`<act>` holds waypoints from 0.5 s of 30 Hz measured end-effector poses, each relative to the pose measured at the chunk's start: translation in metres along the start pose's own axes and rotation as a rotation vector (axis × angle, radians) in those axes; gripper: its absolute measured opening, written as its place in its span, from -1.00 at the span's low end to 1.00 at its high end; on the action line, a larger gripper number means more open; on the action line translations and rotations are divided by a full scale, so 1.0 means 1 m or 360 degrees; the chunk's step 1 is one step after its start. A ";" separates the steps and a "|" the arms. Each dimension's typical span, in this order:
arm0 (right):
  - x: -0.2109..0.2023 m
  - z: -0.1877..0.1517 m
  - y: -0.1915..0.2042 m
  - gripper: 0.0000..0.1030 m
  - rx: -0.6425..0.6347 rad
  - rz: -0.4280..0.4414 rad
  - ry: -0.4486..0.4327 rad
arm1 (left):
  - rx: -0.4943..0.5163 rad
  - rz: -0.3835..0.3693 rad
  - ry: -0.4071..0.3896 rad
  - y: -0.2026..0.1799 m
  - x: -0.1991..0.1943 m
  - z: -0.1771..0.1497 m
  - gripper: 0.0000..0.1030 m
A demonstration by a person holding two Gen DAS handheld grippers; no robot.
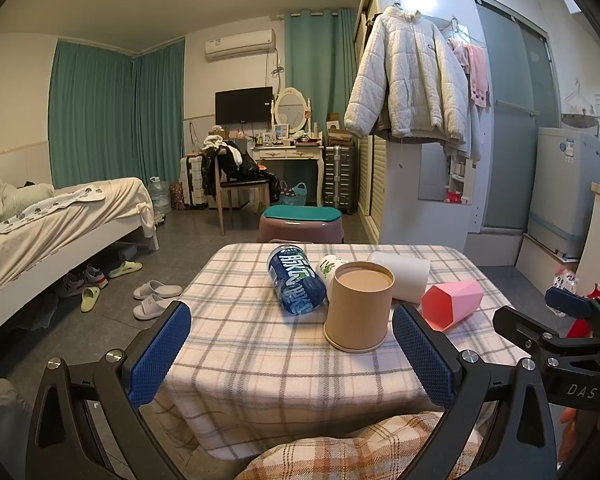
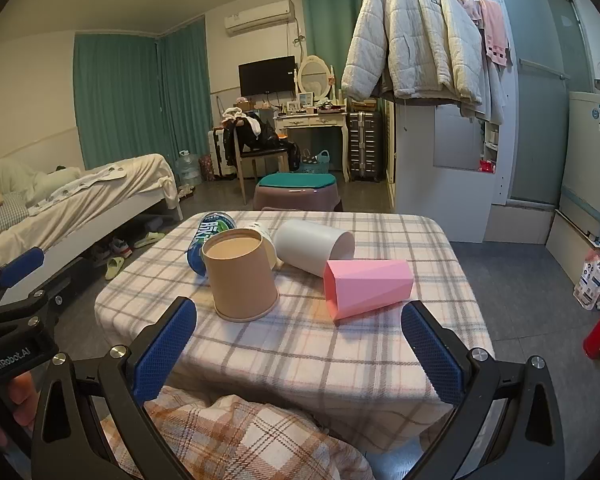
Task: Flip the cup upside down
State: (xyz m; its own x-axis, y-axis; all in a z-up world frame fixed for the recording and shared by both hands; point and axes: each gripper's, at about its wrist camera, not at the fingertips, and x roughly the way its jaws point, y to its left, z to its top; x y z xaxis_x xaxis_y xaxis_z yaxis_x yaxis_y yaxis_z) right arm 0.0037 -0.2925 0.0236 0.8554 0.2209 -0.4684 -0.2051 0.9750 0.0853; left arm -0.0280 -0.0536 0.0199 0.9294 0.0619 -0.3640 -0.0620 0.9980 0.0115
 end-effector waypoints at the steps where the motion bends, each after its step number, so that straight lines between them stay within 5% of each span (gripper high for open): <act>1: 0.000 0.000 0.000 1.00 0.0001 0.0000 0.0002 | -0.0003 -0.0002 -0.0001 0.001 0.000 0.000 1.00; 15: 0.002 -0.002 0.003 1.00 0.0004 0.0001 0.0014 | -0.0003 -0.0001 0.0002 0.000 0.000 0.000 1.00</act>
State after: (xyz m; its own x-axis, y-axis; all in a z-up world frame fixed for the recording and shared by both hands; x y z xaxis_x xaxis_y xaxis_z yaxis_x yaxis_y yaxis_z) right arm 0.0043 -0.2890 0.0212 0.8511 0.2215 -0.4760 -0.2045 0.9749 0.0880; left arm -0.0279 -0.0536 0.0202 0.9290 0.0615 -0.3649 -0.0622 0.9980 0.0098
